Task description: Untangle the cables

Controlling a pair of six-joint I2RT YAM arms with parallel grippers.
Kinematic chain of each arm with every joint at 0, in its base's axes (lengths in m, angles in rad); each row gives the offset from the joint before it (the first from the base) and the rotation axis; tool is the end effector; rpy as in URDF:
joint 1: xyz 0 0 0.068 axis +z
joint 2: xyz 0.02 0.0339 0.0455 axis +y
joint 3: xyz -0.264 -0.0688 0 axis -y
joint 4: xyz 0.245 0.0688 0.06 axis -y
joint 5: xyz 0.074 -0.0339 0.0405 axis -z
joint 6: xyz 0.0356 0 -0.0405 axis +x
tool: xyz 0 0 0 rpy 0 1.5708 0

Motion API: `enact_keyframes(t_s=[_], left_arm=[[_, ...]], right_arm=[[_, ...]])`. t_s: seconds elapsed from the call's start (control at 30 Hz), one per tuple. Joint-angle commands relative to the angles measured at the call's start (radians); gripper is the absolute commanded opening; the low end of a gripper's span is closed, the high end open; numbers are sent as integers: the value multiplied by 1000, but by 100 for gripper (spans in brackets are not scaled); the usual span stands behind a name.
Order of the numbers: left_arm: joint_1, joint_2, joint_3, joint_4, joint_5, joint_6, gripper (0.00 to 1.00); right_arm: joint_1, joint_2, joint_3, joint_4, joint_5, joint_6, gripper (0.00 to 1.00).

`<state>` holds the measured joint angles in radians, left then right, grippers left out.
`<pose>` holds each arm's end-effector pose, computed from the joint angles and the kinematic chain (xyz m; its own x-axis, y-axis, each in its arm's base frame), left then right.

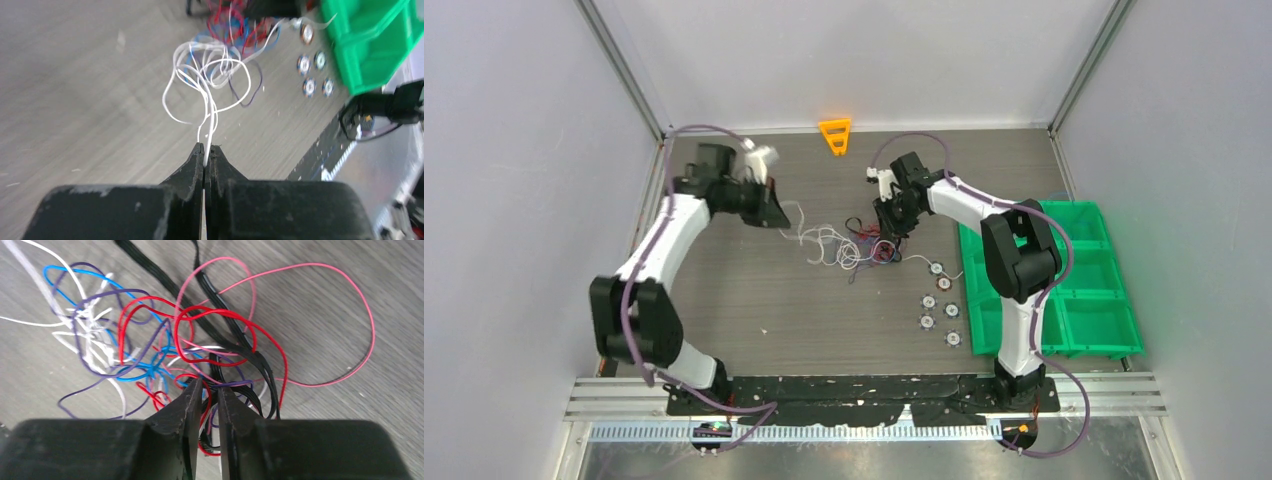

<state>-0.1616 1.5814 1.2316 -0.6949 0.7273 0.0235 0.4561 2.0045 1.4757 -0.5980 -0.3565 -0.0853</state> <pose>0.3160 -0.0755 0.2629 -0.8427 0.1552 -0.5155 0.4696 0.6801 -0.5630 0.3706 0.1956 0.1843 -0.7612 -0.4624 -0.4548 -0.6144 0.7386 0.2774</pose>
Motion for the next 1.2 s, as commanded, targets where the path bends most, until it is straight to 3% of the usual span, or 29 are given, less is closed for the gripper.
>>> enact_keyframes(t_s=[0.0,0.2,0.43,0.5,0.63,0.7,0.77,0.97,1.17], left_arm=[[95,-212,203,-49,52,27,0],[193,-282,490,-64,88,-76,0],[243,-318,641,183,50,-312,0],[243,-313,673,211,69,-357,0],[241,-313,644,272,134,-454,0],[241,-320,611,301,147,-480,0],[241,-326,589,326,149,-490,0],[241,-329,584,351,138,-496,0],[240,-333,599,351,137,-503,0]], right_arm=[[0,3,-23,51,57,-28,19],[41,56,28,60,110,-76,8],[73,93,100,42,91,-92,10],[73,67,127,10,49,-110,19],[61,-47,203,-49,-60,-171,55],[55,-110,248,-73,-120,-209,77],[54,-166,287,-80,-189,-236,88],[104,-215,374,-38,-356,-208,97],[212,-141,413,86,-248,-179,98]])
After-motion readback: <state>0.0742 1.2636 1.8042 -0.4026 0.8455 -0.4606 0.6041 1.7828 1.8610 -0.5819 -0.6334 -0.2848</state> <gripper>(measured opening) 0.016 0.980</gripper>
